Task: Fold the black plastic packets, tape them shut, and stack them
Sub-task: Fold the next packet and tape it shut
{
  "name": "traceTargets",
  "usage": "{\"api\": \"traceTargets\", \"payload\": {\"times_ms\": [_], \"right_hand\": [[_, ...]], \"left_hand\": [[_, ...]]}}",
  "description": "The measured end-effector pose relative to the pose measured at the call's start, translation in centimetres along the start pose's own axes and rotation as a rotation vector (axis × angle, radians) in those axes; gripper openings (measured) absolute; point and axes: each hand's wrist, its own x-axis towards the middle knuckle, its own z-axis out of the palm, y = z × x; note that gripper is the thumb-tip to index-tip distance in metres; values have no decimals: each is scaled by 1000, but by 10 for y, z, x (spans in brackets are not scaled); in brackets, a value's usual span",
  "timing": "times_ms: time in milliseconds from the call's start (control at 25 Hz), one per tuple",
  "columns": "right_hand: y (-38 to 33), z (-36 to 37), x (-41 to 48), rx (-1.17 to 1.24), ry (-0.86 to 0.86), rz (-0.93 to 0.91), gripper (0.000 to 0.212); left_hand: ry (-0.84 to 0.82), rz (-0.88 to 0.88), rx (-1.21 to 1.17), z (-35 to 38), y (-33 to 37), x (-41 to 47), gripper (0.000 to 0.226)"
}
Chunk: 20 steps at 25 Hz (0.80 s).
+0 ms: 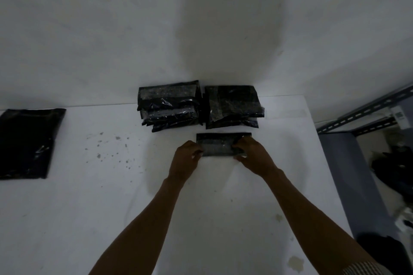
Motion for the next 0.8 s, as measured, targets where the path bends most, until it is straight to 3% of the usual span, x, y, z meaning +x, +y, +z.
{"api": "traceTargets", "payload": {"times_ms": [160, 360, 480, 640, 800], "right_hand": [[4, 0, 1, 85, 0, 70, 30], [11, -1, -6, 115, 16, 98, 29], [15, -6, -9, 124, 17, 133, 37], [7, -8, -6, 9, 72, 37, 48], [-11, 7, 10, -11, 26, -33, 47]], "left_hand": [[-43, -123, -51, 1, -10, 4, 12], [-182, -9, 44, -4, -19, 13, 29], [-102, -17, 93, -3, -22, 10, 27], [-41, 150, 201, 4, 5, 7, 45], [-160, 272, 237, 25, 12, 17, 39]]}}
